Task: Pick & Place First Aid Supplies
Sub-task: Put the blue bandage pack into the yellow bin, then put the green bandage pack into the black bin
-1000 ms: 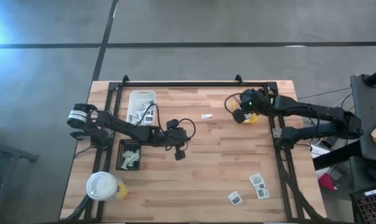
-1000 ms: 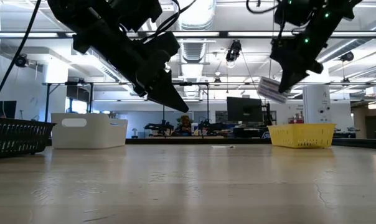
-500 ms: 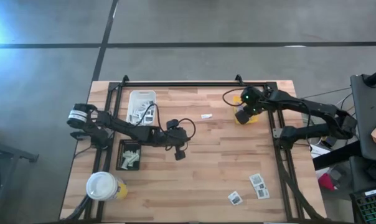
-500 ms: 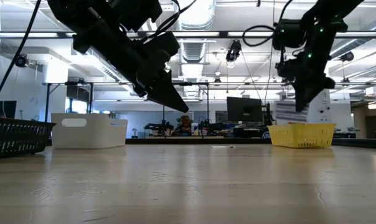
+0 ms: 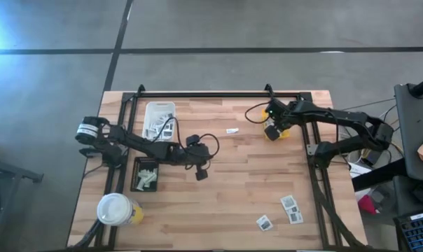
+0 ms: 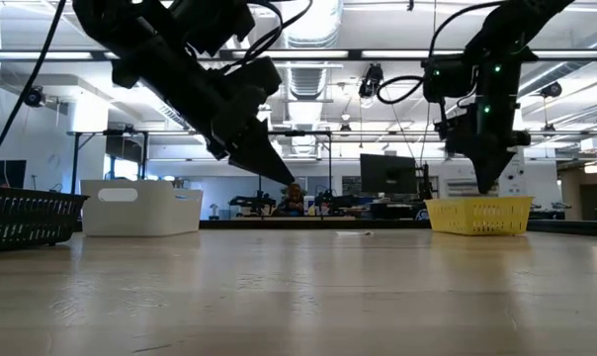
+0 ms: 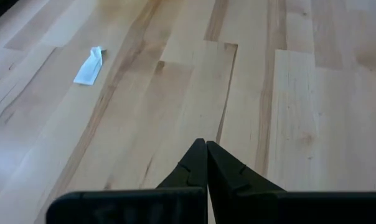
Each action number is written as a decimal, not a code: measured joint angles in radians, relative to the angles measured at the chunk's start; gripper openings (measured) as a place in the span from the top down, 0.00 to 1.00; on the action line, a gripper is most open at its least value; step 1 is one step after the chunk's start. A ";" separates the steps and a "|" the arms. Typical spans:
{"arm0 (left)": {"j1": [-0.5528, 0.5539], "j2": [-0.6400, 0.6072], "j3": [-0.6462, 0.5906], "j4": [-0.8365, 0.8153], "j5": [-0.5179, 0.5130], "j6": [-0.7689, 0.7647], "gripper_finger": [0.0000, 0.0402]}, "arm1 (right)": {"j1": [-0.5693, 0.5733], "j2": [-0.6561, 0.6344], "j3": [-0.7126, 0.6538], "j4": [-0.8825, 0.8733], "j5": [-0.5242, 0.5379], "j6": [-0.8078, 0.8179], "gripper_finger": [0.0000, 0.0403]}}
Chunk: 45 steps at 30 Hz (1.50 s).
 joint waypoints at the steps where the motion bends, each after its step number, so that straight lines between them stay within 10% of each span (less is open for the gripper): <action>1: 0.000 0.000 -0.003 0.002 0.000 -0.004 1.00 | 0.000 0.004 0.000 0.000 0.009 -0.007 0.98; 15: 0.000 0.000 -0.012 0.002 0.000 -0.020 1.00 | 0.000 0.011 0.000 0.010 0.024 -0.047 0.97; 35: 0.000 0.000 -0.012 0.002 0.000 -0.020 1.00 | 0.001 0.011 0.011 0.078 0.021 -0.045 0.70; 45: 0.008 0.000 -0.012 0.002 0.000 -0.017 1.00 | 0.045 -0.035 0.078 0.029 -0.164 0.016 0.71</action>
